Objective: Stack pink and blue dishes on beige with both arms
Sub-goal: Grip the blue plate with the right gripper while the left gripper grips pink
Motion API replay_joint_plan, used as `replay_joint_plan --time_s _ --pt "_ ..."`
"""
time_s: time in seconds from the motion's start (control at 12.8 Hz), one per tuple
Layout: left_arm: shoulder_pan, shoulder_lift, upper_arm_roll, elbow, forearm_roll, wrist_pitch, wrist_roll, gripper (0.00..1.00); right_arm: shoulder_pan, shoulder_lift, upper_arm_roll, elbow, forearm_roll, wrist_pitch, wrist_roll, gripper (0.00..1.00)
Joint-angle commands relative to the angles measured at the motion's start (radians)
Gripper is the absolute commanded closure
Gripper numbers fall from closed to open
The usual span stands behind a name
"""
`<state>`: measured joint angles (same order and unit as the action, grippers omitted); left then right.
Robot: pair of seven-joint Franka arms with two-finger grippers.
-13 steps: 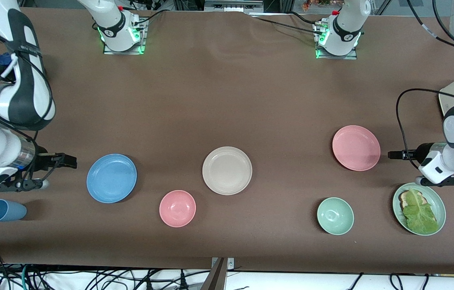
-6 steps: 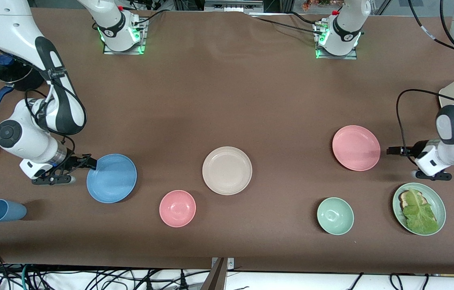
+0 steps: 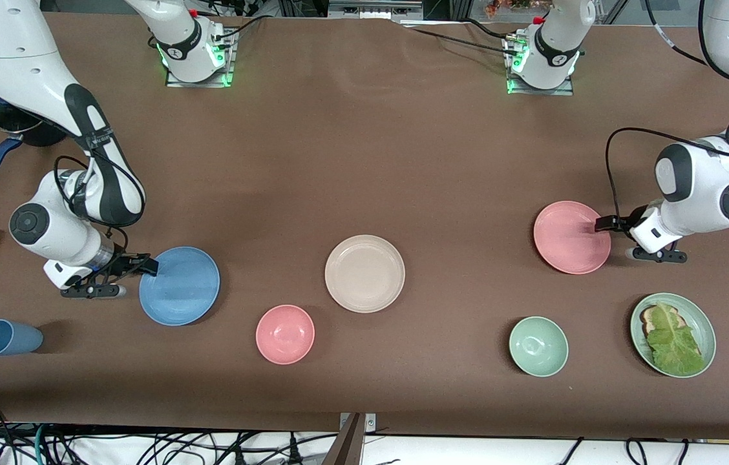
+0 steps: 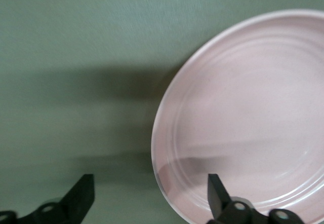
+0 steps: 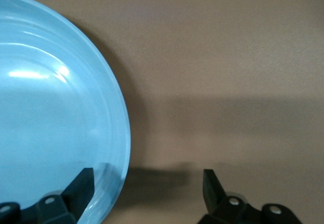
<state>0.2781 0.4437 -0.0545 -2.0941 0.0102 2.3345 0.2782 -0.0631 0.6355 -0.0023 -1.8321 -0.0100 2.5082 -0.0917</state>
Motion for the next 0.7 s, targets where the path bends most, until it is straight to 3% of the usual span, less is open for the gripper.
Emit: replay_joint_plan --time_s 0.0,0.08,0.16,0.39,0.62 --pt "0.009 -0.002 -0.008 -0.003 -0.009 0.008 0.003 0.58 -0.014 -0.004 0.018 -0.009 0.005 0.009 -0.013 0.21" --pt "0.006 0.004 -0.008 -0.001 -0.009 0.006 0.001 0.82 -0.012 -0.004 0.018 -0.009 0.005 0.006 -0.008 0.26" --pt "0.001 0.009 -0.008 0.002 -0.009 0.006 0.002 0.98 -0.011 -0.004 0.018 -0.009 0.007 0.003 -0.007 0.36" --pt "-0.005 0.007 -0.008 0.022 -0.009 0.0 0.0 1.0 -0.012 -0.004 0.024 -0.007 0.039 -0.006 -0.008 0.7" --pt "-0.013 0.007 -0.016 0.04 -0.009 -0.063 -0.007 1.0 -0.009 -0.004 0.024 -0.001 0.077 -0.023 -0.008 0.91"
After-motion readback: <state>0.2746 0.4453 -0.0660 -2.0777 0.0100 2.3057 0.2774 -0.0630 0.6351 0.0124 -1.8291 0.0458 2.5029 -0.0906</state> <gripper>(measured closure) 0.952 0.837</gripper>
